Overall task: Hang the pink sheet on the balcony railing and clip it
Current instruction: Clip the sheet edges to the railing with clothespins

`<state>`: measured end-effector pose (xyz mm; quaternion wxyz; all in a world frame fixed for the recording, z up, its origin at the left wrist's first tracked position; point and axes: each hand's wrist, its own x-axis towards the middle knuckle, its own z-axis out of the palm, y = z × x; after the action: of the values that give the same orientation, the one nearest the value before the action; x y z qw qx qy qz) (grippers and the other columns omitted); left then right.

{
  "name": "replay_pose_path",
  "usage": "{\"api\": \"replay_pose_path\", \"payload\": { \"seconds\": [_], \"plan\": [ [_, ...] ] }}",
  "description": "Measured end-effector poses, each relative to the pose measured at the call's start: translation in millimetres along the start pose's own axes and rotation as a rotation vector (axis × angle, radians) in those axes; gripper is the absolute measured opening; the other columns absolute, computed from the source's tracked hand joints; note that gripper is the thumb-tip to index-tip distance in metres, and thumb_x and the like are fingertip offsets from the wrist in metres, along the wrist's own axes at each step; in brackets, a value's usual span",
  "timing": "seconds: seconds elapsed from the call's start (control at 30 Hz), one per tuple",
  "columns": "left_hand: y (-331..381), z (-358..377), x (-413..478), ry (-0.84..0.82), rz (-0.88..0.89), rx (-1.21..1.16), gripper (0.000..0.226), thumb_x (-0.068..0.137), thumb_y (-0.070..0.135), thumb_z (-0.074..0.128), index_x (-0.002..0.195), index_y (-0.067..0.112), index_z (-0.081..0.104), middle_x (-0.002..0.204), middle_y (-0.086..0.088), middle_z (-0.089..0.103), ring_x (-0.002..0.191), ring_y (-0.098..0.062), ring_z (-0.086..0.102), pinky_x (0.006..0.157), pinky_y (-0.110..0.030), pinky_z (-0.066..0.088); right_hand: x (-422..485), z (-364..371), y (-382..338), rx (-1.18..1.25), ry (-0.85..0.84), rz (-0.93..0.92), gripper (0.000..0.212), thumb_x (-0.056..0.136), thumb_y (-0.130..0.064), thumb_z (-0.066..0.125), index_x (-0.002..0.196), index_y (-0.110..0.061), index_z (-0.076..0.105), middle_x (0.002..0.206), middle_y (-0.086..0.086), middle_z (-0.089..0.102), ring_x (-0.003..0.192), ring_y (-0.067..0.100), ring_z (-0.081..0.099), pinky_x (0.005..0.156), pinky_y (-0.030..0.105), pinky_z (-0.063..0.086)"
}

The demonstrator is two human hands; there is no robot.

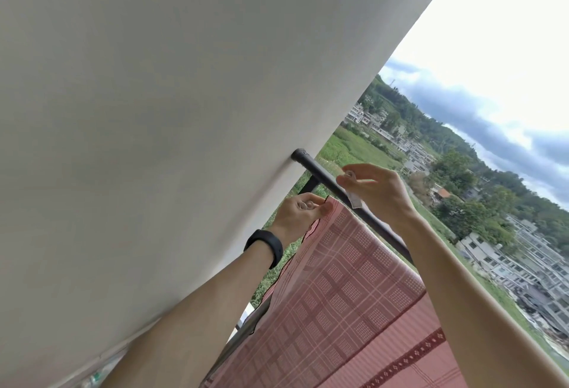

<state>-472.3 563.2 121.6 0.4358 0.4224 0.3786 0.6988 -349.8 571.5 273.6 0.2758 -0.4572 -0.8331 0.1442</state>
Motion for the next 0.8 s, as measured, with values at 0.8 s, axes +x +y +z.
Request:
{"api": "replay_pose_path", "payload": {
  "seconds": [0.8],
  "plan": [
    [-7.7,18.6,31.3,-0.087,-0.149,-0.073,0.025,0.089,0.033,0.072,0.101,0.011,0.072,0.078,0.003,0.069,0.043,-0.01,0.042,0.046,-0.022,0.035,34.9,1.0,32.5,-0.076,-0.233,0.131,0.036,0.076,-0.046,0.08,0.109,-0.032,0.075,0.105,-0.006,0.076,0.088,0.007,0.07,0.069,0.02,0.055]
  ]
}}
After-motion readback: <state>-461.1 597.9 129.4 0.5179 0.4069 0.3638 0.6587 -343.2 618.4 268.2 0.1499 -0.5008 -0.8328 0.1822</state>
